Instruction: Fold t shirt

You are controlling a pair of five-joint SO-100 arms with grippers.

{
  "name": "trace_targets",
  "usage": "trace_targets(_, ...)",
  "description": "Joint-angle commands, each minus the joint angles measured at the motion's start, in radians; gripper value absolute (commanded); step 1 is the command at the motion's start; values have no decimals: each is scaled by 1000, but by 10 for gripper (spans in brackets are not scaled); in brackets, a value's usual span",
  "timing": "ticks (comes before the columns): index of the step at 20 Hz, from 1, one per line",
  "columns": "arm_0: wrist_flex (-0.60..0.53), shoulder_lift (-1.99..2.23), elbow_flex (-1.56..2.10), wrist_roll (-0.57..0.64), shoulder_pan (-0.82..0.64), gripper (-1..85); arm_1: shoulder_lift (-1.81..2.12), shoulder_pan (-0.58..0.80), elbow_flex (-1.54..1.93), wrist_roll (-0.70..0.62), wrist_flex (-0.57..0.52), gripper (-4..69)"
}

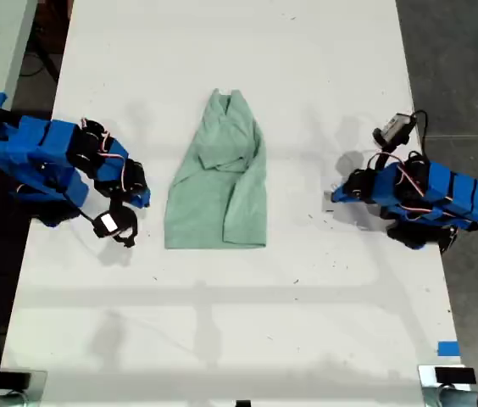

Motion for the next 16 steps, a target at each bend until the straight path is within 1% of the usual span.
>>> trace_targets(1,-75,-104,-60,29,-26,-3,-3,2,-17,-15,3,-8)
trace_targets(5,-202,-322,-69,63,-37,-2,-3,0,-15,-17,3,-9)
trace_targets(7,-233,-388,-78,74,-40,96,-3,-2,-15,-20,3,-9)
trace_targets(9,-216,-434,-120,74,-29,156,-3,-2,-14,-21,3,-9)
trace_targets(11,-201,-469,-156,94,-28,186,-3,0,-14,-21,3,-9)
trace_targets(16,-199,-537,-178,143,-58,179,-3,-2,-12,-23,3,-9)
